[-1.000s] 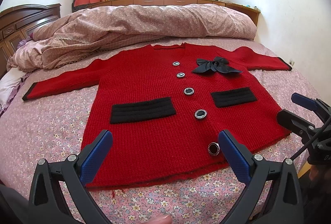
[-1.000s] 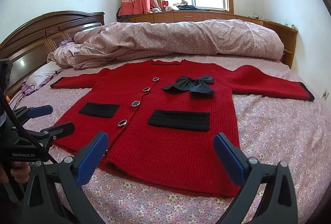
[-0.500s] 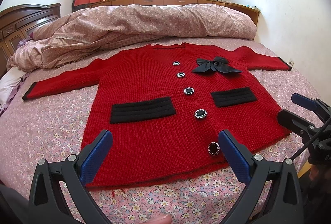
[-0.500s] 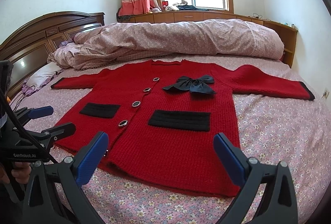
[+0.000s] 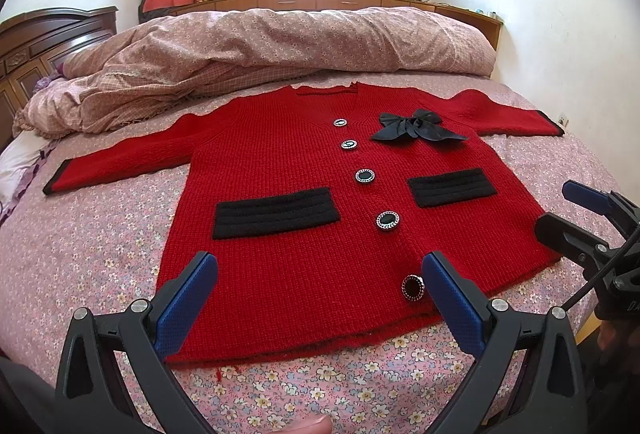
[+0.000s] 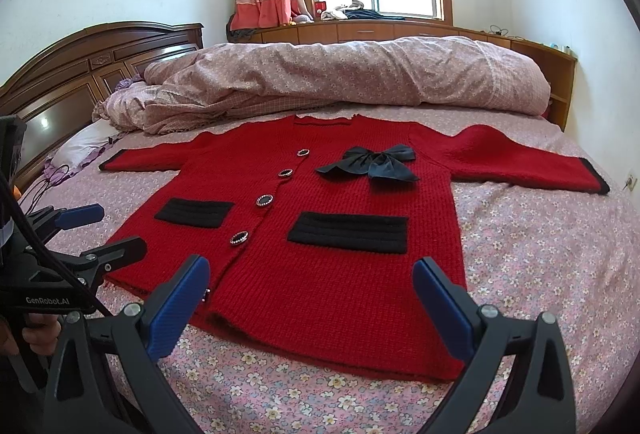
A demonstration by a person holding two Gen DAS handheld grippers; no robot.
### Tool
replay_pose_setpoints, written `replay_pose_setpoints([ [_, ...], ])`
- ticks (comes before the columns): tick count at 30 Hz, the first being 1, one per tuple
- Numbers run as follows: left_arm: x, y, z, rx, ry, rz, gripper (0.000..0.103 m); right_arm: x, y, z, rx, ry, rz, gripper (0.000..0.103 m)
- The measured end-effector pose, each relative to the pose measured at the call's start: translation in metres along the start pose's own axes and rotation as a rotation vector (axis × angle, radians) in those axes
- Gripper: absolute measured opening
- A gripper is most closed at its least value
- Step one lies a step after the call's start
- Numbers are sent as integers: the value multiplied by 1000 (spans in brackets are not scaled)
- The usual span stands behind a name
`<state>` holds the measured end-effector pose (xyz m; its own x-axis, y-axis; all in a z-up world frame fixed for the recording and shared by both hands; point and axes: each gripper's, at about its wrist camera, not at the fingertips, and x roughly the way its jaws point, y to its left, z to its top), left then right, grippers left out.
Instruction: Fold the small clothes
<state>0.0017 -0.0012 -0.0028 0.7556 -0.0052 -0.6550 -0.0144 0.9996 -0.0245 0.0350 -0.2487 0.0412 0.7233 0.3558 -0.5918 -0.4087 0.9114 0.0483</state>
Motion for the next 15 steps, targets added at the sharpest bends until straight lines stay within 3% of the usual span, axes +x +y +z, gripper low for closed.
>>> replay_pose_setpoints([
  [15, 1, 0, -1, -3, 3, -8, 99, 0, 1, 0, 1, 2, 0, 103],
])
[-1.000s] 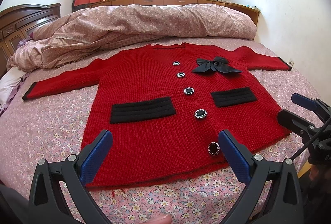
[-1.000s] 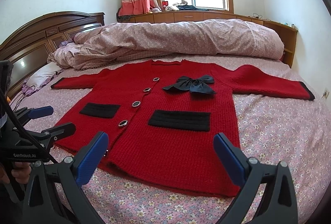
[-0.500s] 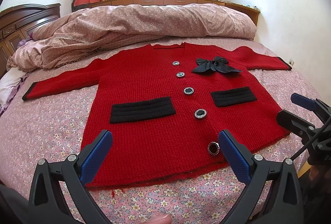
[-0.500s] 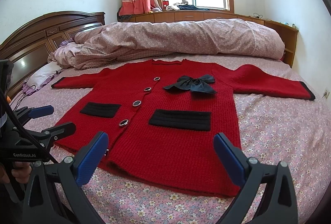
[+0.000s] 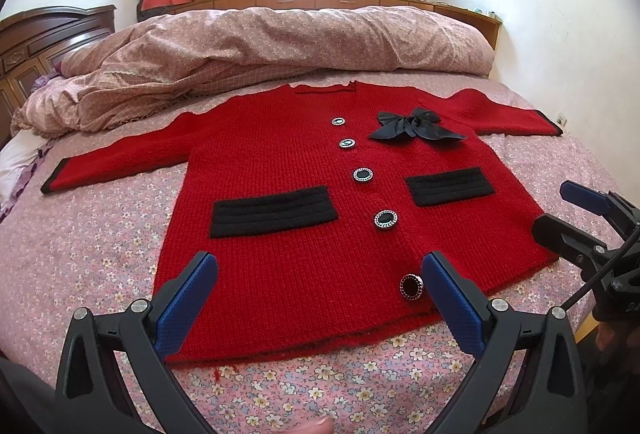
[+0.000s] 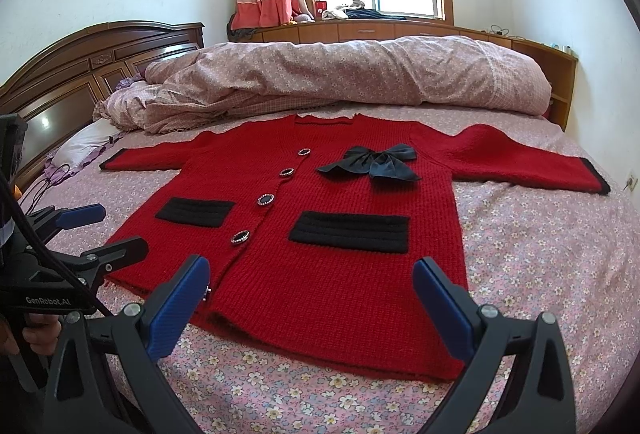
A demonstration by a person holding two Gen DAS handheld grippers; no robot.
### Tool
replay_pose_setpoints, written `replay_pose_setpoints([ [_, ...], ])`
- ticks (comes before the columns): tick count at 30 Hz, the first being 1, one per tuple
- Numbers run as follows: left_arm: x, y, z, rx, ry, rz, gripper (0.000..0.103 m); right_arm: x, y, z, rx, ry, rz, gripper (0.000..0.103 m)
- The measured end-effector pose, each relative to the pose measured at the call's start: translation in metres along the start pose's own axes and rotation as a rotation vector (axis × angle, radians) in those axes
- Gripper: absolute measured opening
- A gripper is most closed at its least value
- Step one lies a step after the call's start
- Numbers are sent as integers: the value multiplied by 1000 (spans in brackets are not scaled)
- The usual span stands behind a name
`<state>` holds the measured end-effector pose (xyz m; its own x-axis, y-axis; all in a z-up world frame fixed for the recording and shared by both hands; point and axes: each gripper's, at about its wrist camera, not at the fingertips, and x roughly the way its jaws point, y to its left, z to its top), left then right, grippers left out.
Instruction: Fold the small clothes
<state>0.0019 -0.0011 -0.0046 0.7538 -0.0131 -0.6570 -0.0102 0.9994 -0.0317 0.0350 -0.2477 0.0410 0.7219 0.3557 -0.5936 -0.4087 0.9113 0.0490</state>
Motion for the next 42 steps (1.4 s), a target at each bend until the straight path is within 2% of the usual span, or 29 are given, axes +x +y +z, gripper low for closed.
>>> replay_pose_setpoints([
  [14, 2, 4, -2, -2, 14, 1, 99, 3, 1, 0, 7, 8, 9, 103],
  [22, 1, 23, -7, -11, 17, 43, 99, 19, 19, 18, 58, 14, 81, 103],
  [25, 6, 50, -1, -78, 37, 41, 99, 35, 31, 31, 54, 23, 105, 103],
  [28, 16, 89, 10, -164, 89, 13, 99, 54, 45, 47, 39, 12, 127, 103],
  [32, 24, 150, 19, -304, 95, 38, 99, 78, 68, 65, 13, -3, 152, 103],
  [38, 37, 243, 33, -455, 80, 149, 99, 130, 104, 97, 33, 4, 179, 103],
  [42, 58, 322, 42, -581, 91, 201, 99, 169, 125, 123, 83, 17, 196, 103],
])
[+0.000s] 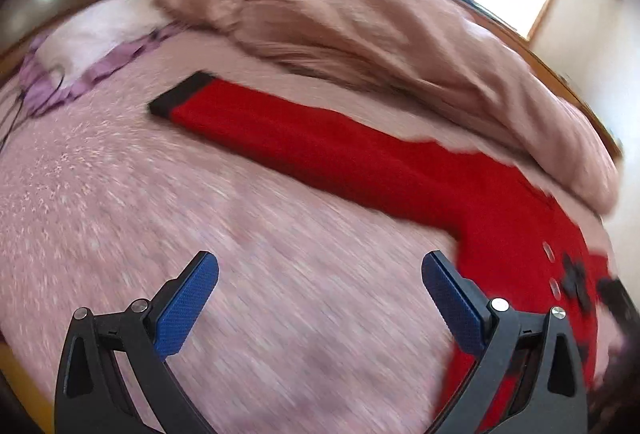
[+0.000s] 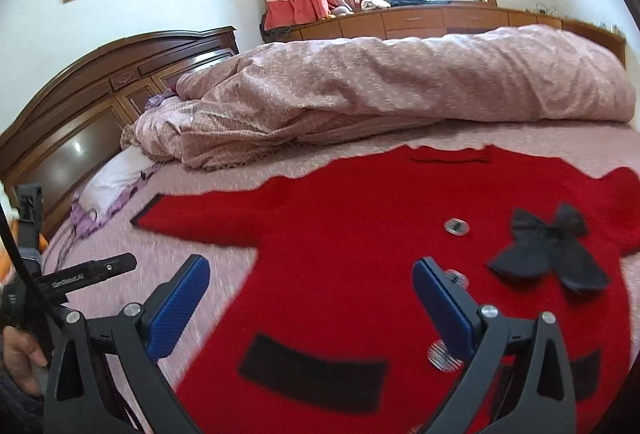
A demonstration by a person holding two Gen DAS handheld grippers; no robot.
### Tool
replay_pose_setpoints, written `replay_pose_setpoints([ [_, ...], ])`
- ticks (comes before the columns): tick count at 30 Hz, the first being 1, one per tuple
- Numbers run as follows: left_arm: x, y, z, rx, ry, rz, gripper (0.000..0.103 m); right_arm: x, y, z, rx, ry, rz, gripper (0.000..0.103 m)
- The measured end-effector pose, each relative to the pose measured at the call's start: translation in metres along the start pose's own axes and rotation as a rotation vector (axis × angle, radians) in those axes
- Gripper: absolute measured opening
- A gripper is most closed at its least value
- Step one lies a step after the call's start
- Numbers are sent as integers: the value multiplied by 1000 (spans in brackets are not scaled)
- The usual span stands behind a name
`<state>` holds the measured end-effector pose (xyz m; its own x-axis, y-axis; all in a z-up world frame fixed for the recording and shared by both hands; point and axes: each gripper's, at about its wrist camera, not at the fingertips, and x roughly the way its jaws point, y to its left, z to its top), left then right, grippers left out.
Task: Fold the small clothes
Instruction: 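Grasp the black cuff of a cardigan sleeve with the left tool, then fold the held sleeve across the cardigan body with the left tool, release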
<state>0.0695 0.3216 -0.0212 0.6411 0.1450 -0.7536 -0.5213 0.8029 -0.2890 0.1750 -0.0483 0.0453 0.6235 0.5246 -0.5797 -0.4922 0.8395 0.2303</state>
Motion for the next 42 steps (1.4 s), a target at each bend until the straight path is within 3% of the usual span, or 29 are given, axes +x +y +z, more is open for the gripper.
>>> replay_pose_setpoints([
  [5, 47, 83, 52, -226, -3, 17, 97, 55, 33, 22, 100, 6, 83, 103],
  [8, 85, 132, 64, -387, 59, -62, 95, 76, 52, 26, 114, 9, 125, 103],
  [10, 89, 145, 71, -417, -7, -114, 96, 89, 65, 27, 94, 24, 143, 103],
  [13, 102, 161, 86, -466, -44, -163, 96, 93, 71, 29, 68, 13, 144, 103],
  [17, 110, 168, 95, -503, -79, -175, 93, 94, 62, 35, 26, 2, 98, 103],
  [18, 111, 166, 97, -499, -80, -172, 88, 92, 57, 35, 26, 3, 83, 103],
  [20, 119, 169, 101, -500, -80, -138, 61, 89, 44, 37, 44, 7, 71, 103],
  [21, 119, 171, 102, -502, -87, -119, 53, 86, 35, 36, 54, 14, 62, 103],
  [23, 122, 175, 103, -540, -74, -76, 6, 77, 21, 35, 52, 21, 44, 103],
  [26, 117, 182, 102, -598, -71, -123, 3, 55, -1, 37, 4, 12, 13, 103],
  [30, 82, 146, 120, -478, -160, -178, 3, 2, -48, 47, -87, -55, -116, 103],
  [34, 42, 79, 132, -387, -234, -294, 3, -39, -107, 46, -34, -120, -190, 103],
  [38, 11, -18, 124, -251, -267, -398, 3, -62, -169, 45, 18, -128, -329, 103],
  [42, -2, -126, 102, -144, -243, -517, 3, -93, -218, 52, 167, -172, -328, 103],
])
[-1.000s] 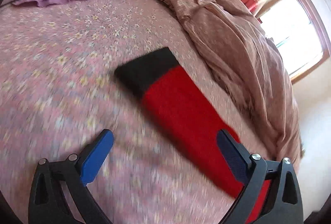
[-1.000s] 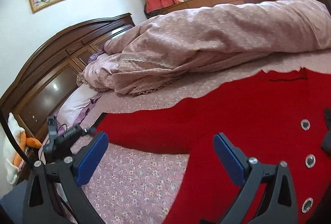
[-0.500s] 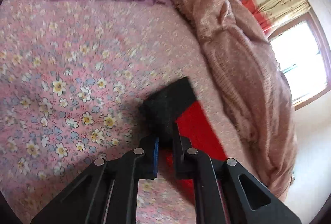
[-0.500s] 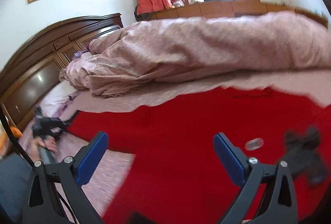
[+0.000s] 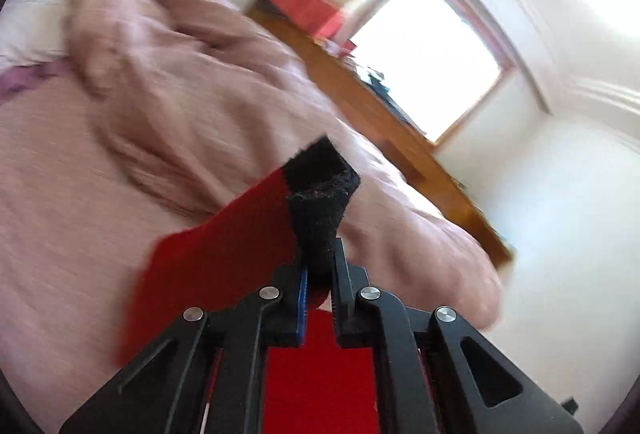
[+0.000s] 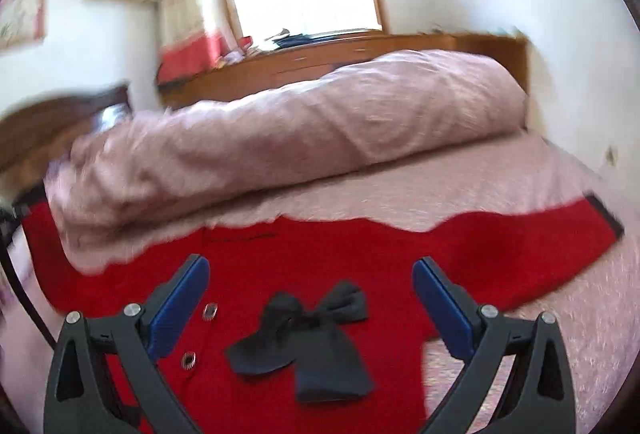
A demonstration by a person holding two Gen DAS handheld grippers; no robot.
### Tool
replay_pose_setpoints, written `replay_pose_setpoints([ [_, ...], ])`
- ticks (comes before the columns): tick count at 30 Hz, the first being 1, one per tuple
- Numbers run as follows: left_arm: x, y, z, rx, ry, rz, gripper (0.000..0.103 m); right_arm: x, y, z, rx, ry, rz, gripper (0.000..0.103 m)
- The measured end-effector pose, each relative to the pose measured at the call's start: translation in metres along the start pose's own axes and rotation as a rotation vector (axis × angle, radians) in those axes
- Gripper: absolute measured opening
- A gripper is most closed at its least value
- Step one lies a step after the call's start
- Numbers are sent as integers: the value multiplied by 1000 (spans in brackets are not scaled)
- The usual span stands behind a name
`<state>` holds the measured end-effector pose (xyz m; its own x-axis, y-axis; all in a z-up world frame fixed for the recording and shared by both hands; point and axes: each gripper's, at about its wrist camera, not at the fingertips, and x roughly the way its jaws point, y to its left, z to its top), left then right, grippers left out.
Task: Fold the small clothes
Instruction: 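Fold the held sleeve across the cardigan body with the left tool, release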
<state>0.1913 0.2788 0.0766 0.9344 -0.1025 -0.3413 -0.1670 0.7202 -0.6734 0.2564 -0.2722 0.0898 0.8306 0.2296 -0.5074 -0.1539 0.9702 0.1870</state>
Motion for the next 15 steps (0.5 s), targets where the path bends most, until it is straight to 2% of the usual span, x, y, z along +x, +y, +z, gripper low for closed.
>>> replay_pose_setpoints([
  [3, 34, -68, -41, 73, 47, -74, 3, -17, -37, 12, 92, -35, 13, 103],
  [6, 74, -126, -95, 176, 109, -98, 3, -31, -68, 18, 126, -57, -33, 103],
  [11, 131, -190, -194, 333, 234, -126, 3, -45, -103, 16, 172, -49, -37, 103],
  [15, 147, -218, -255, 459, 304, -104, 3, -54, -124, 11, 164, -31, -58, 103],
])
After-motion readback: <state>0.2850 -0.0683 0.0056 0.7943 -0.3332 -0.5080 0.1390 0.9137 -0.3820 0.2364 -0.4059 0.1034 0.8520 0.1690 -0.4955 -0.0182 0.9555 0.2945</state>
